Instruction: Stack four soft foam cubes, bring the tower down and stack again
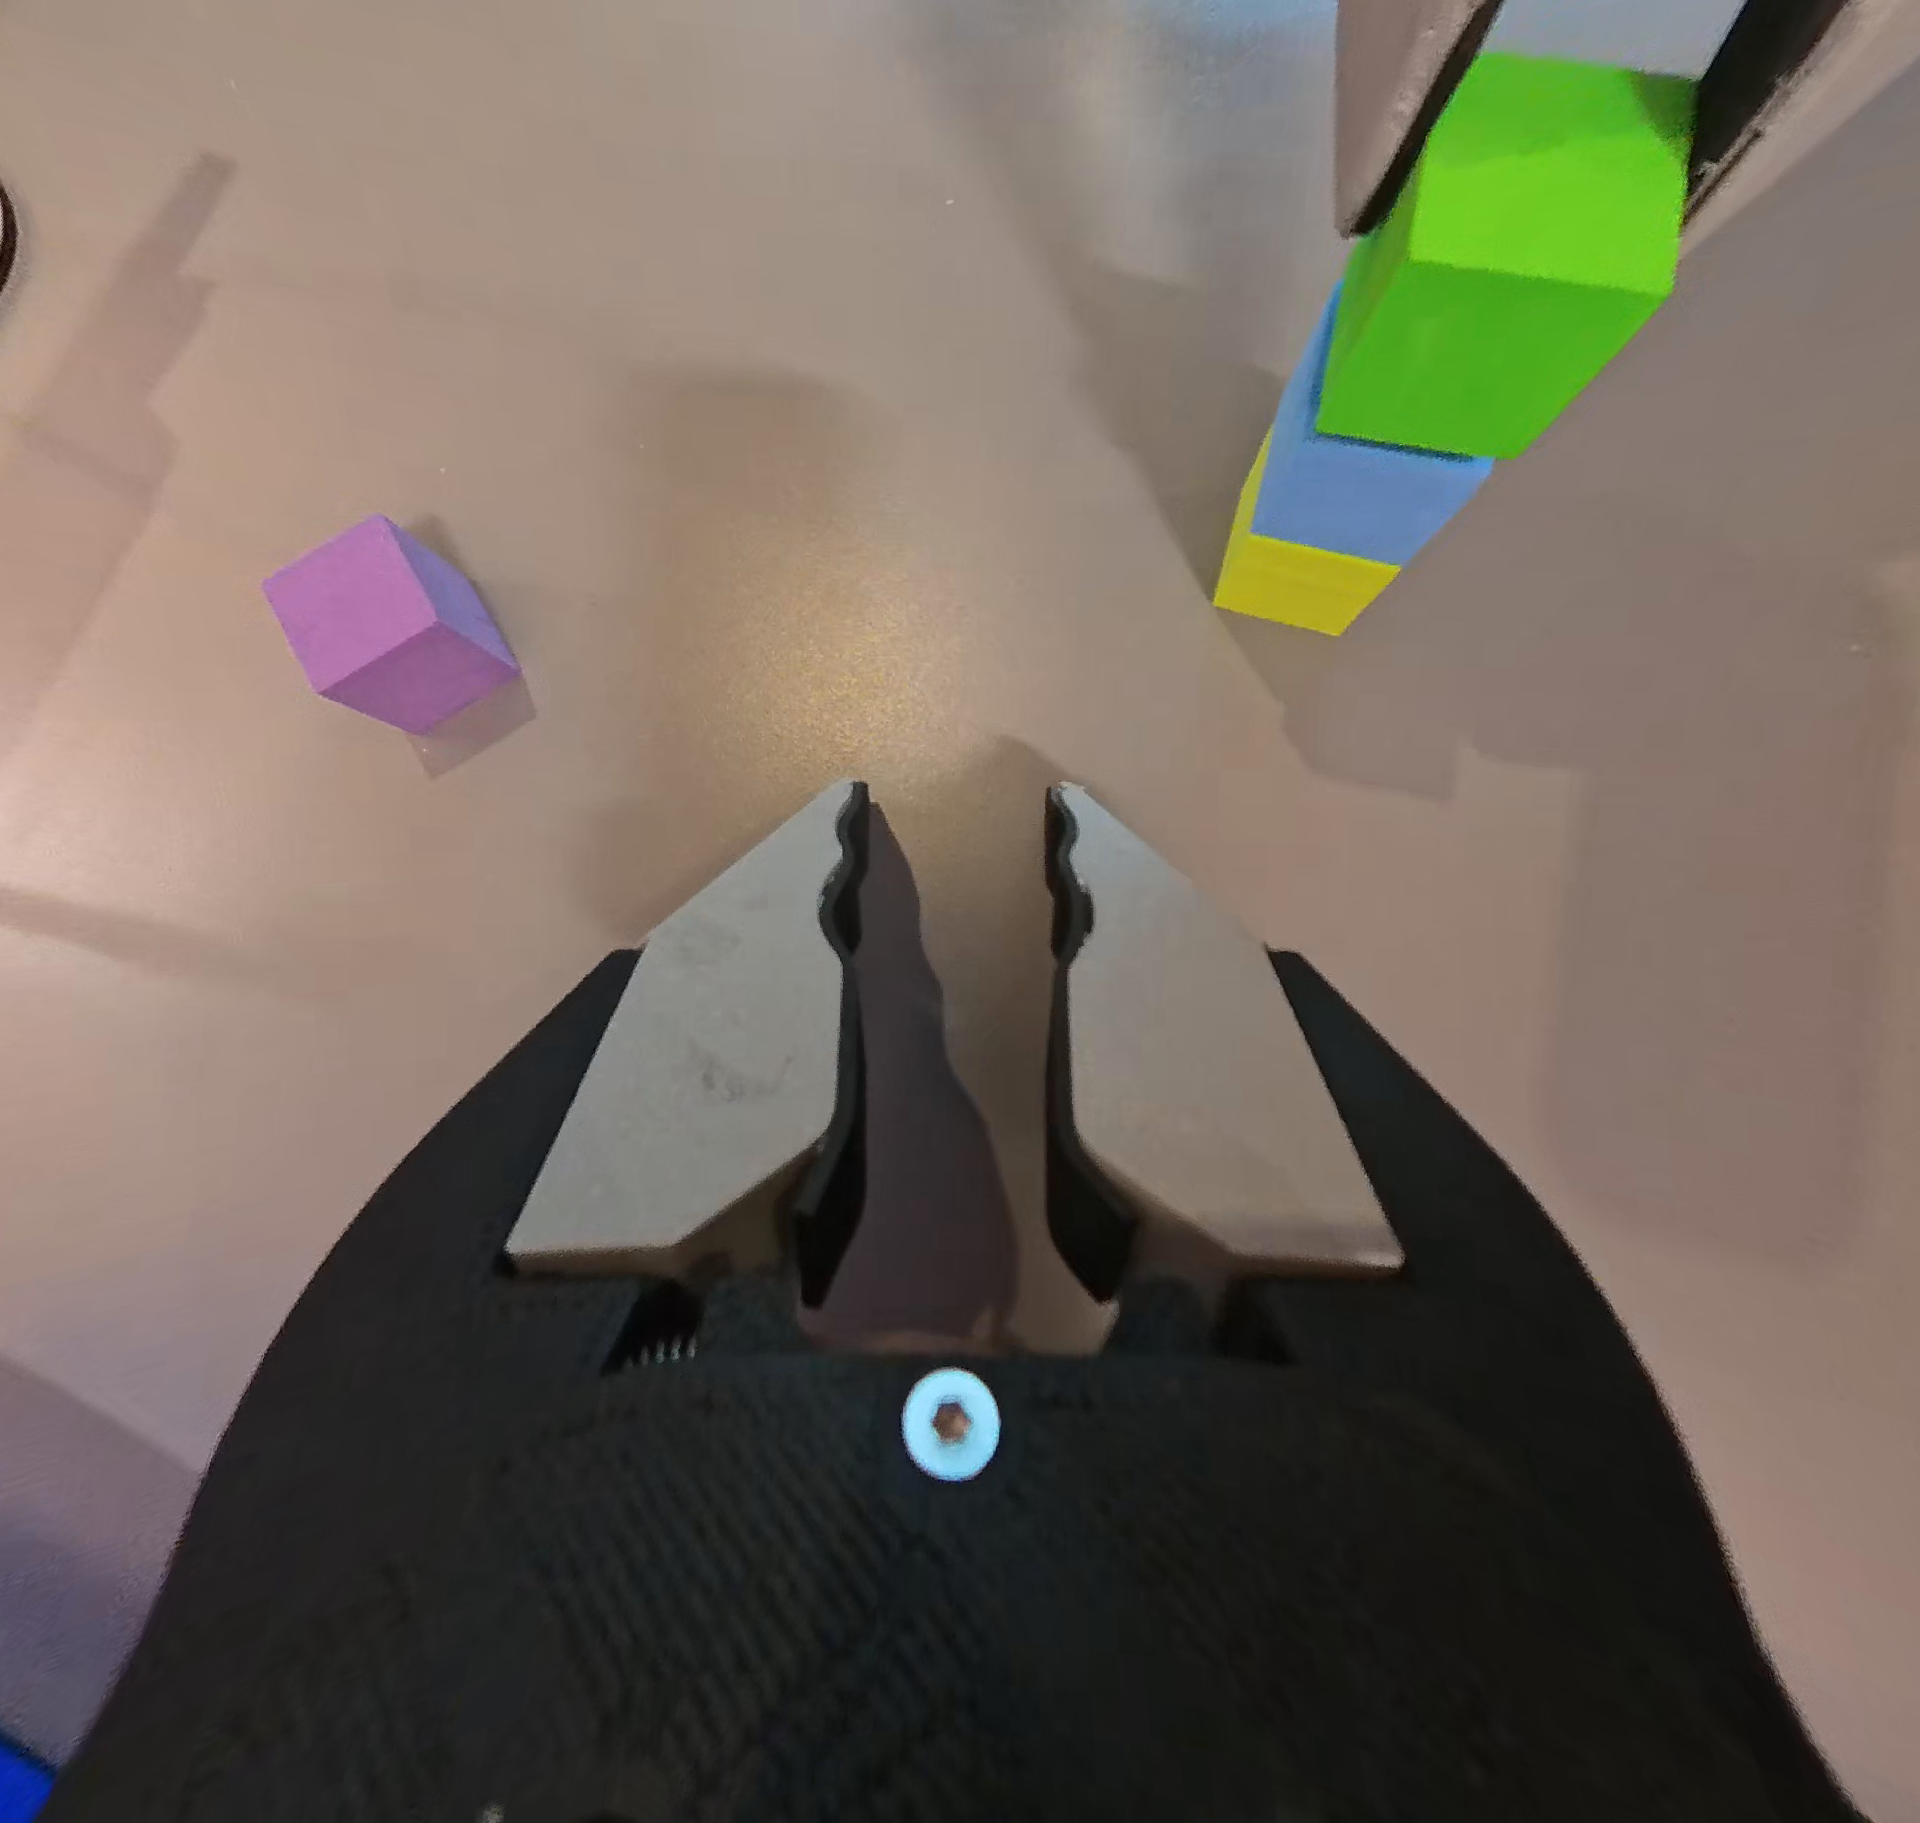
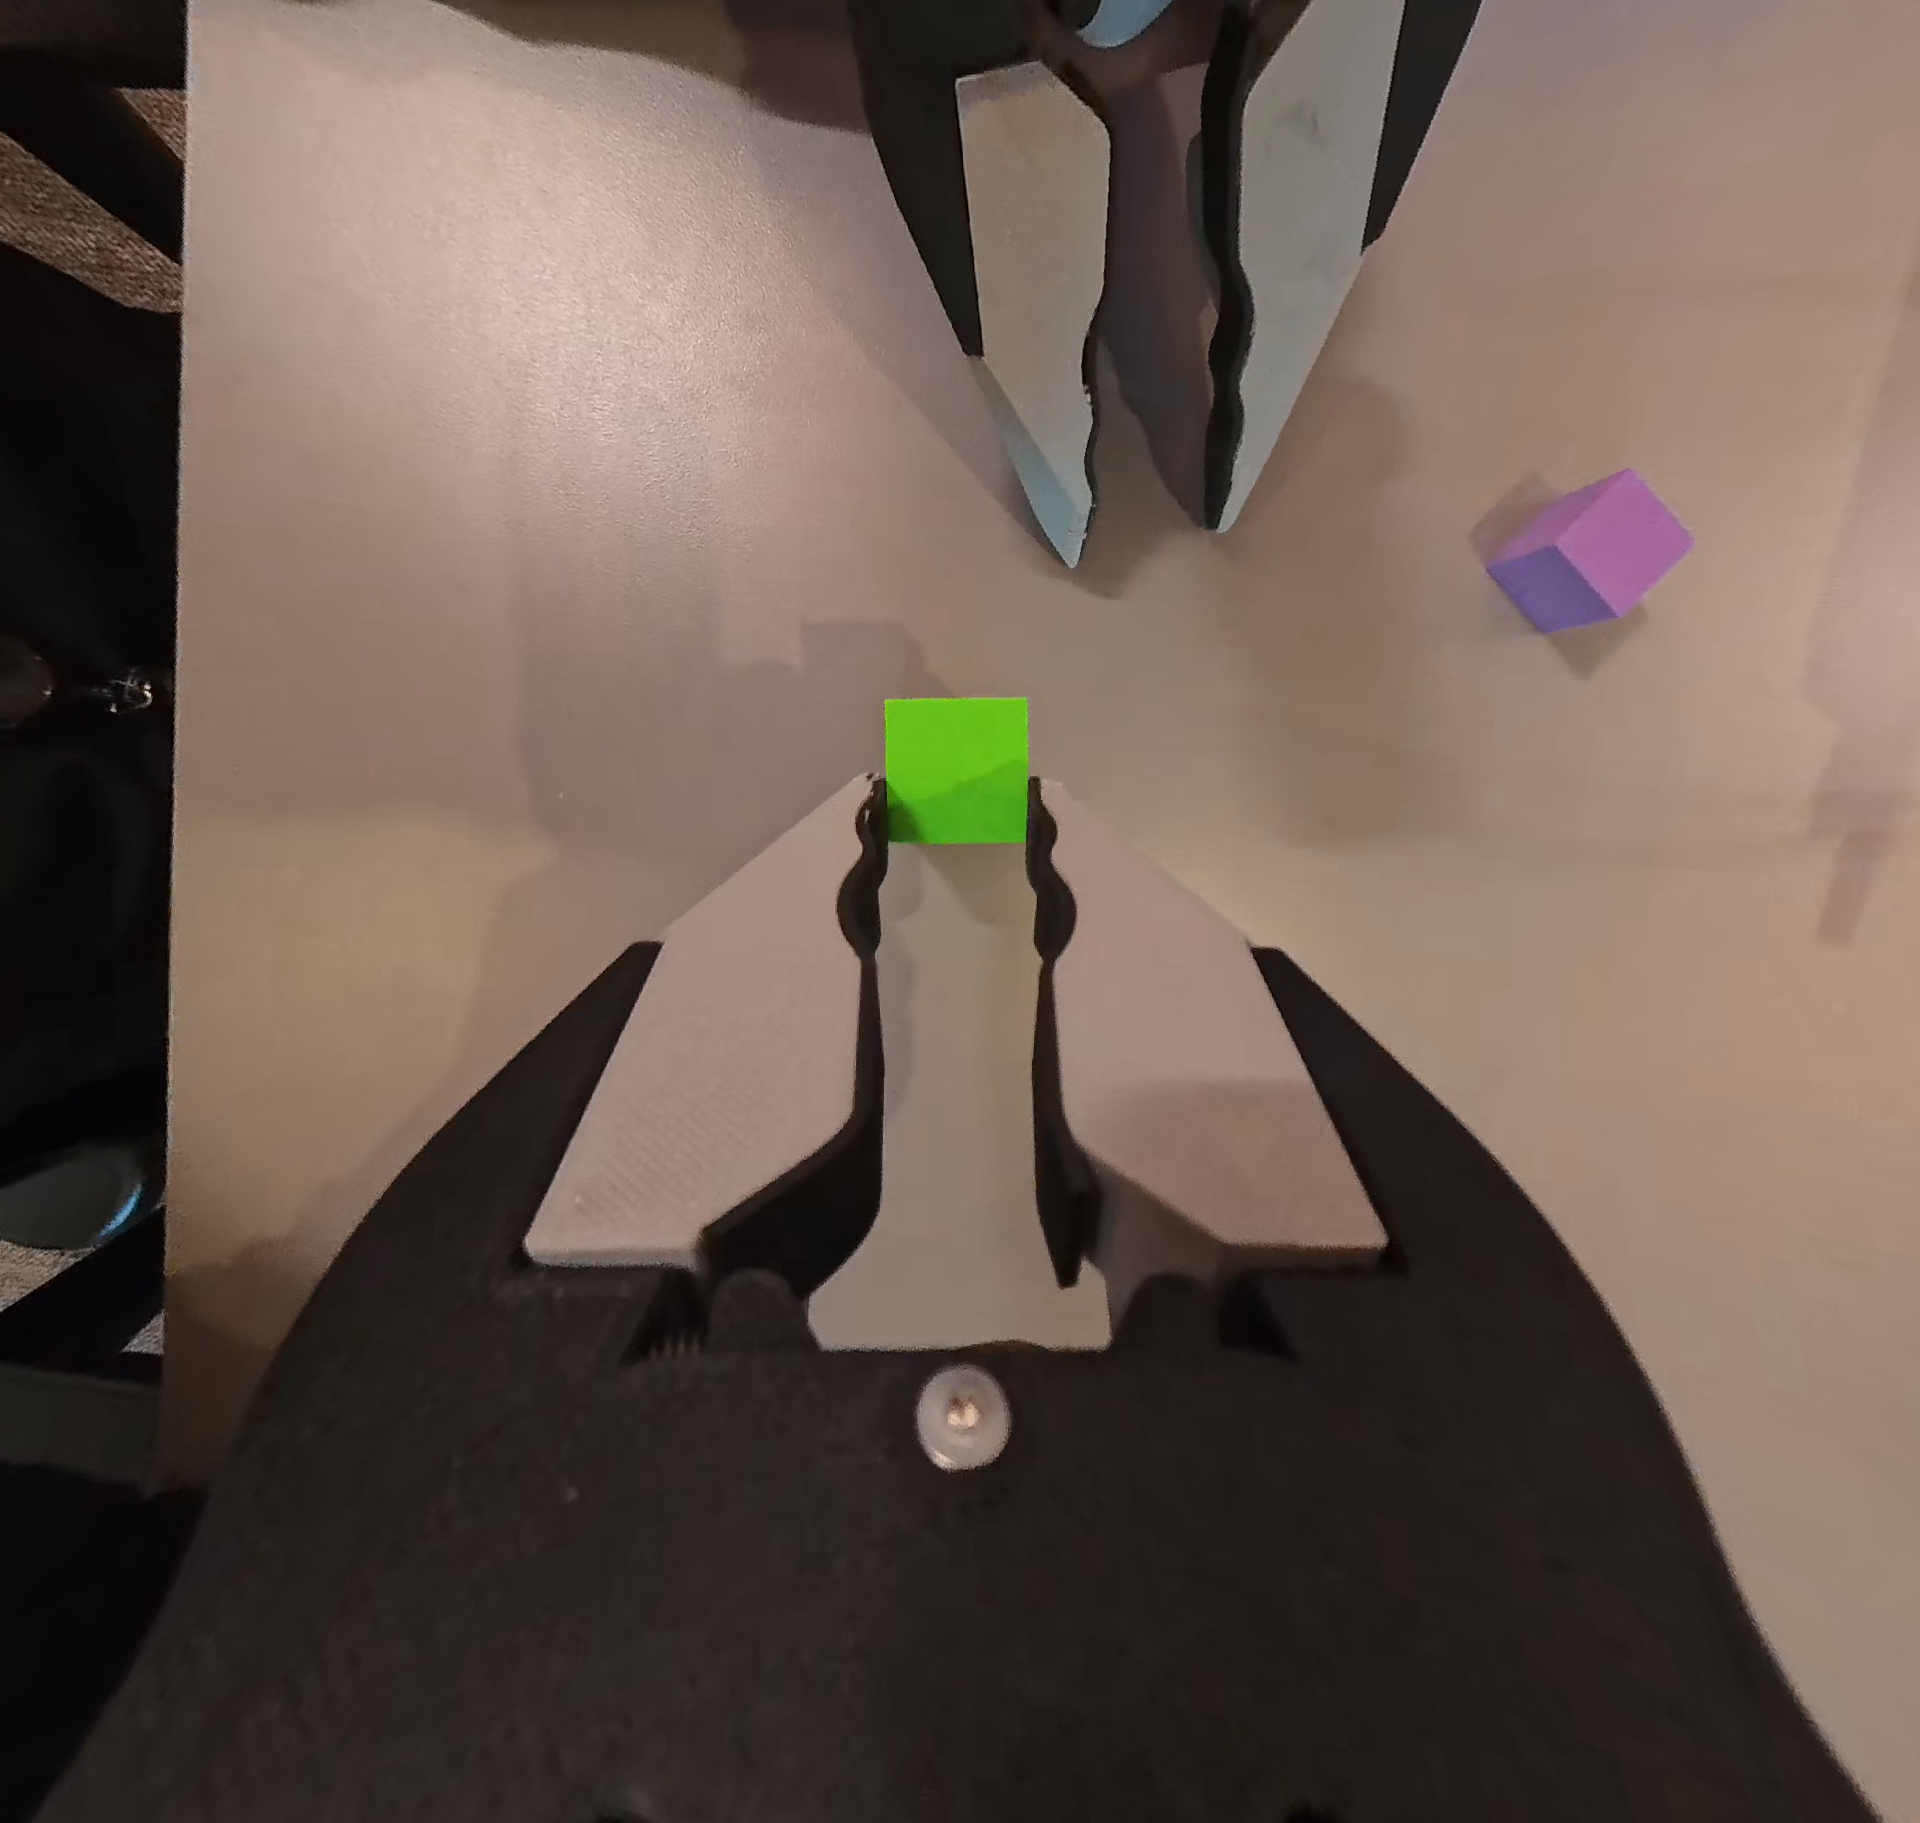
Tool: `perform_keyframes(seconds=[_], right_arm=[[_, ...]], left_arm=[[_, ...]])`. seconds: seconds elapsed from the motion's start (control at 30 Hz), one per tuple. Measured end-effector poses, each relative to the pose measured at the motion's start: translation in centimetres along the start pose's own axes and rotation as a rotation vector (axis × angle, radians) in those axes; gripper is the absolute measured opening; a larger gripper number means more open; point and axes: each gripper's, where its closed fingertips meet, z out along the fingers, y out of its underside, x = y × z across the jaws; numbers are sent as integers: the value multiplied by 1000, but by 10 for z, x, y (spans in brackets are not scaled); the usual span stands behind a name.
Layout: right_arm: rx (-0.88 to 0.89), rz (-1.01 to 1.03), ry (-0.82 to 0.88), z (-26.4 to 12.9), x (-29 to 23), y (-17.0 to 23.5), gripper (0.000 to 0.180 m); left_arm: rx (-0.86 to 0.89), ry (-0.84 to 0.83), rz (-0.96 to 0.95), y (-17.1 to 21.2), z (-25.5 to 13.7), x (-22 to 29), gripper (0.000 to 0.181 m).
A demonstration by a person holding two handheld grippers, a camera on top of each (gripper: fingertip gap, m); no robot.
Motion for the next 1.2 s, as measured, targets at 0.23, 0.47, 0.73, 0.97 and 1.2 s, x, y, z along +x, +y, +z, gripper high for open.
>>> perform_keyframes(seconds=[0.23, 0.47, 0.73, 0.97, 1.2], right_arm=[[-18, 10, -7, 4, 0, 3, 24], [-12, 24, -14, 6, -1, 4, 41], [237, 81, 68, -26, 17, -21, 67], [620, 393, 247, -62, 67, 2, 49], [810, 525, 190, -73, 68, 18, 47]], left_arm=[[-1, -1, -2, 0, 0, 0, 32], [2, 2, -11, 1, 0, 0, 31], [35, -84, -49, -6, -3, -17, 39], [267, -462, -303, -34, -30, -93, 51], [129, -493, -324, -28, 8, -118, 56]])
